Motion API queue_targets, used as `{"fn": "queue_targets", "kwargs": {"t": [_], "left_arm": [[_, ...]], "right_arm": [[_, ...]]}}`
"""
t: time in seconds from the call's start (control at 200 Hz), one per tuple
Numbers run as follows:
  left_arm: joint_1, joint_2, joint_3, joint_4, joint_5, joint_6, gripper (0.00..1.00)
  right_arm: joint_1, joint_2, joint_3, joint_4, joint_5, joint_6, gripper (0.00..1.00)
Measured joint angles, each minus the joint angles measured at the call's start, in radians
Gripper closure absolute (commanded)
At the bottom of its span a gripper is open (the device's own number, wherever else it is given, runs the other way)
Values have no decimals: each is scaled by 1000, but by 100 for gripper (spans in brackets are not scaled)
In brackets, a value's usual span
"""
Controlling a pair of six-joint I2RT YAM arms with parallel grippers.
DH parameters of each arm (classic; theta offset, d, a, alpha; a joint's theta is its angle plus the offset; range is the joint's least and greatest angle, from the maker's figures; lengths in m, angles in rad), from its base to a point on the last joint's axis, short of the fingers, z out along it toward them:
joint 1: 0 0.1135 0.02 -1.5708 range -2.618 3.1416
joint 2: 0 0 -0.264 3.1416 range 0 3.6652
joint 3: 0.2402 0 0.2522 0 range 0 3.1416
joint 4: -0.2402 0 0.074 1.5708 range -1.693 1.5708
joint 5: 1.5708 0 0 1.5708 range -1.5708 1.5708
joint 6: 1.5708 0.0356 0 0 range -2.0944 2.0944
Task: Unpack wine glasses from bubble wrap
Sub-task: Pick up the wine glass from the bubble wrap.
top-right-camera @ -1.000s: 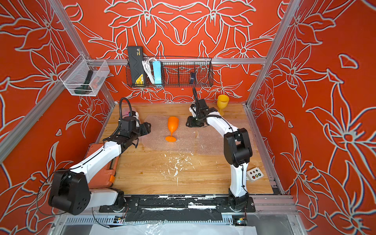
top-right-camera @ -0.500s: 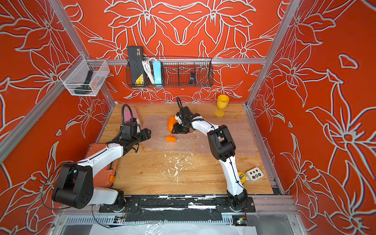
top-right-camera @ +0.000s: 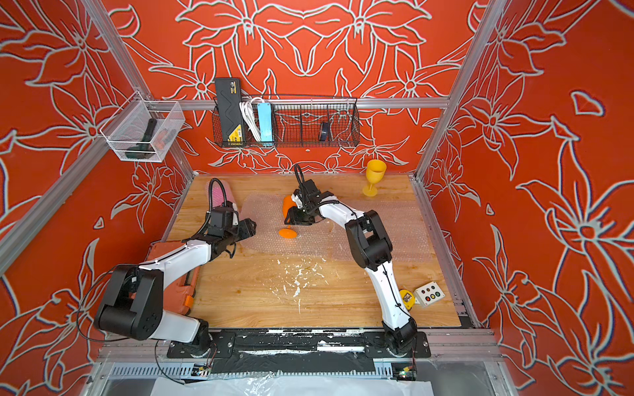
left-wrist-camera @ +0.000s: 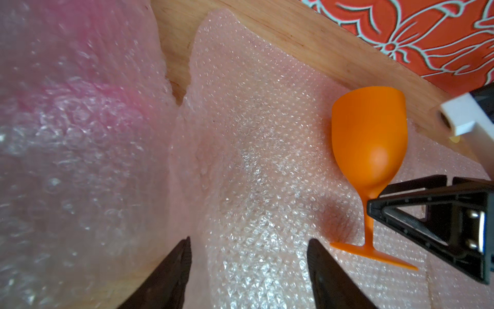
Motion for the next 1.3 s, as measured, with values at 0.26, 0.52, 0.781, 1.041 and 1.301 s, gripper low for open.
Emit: {"fn": "queue_targets", "kwargs": {"t": [0.26, 0.52, 0.781, 1.041, 1.301], "left_arm": [[0, 29, -5, 14, 27, 0, 32], [0, 6, -5, 14, 27, 0, 32], [0, 5, -5, 14, 35, 0, 32], [0, -11, -5, 14, 39, 0, 32], [0, -15, -5, 14, 47, 0, 32]], "right_arm": [[14, 35, 57, 18, 25, 40, 45], [17, 69, 52, 16, 77, 44, 46], [17, 50, 52, -8, 129, 25, 16], [17, 5, 149, -120, 251, -22, 14], [14, 82, 397, -208, 321, -44, 1]]}}
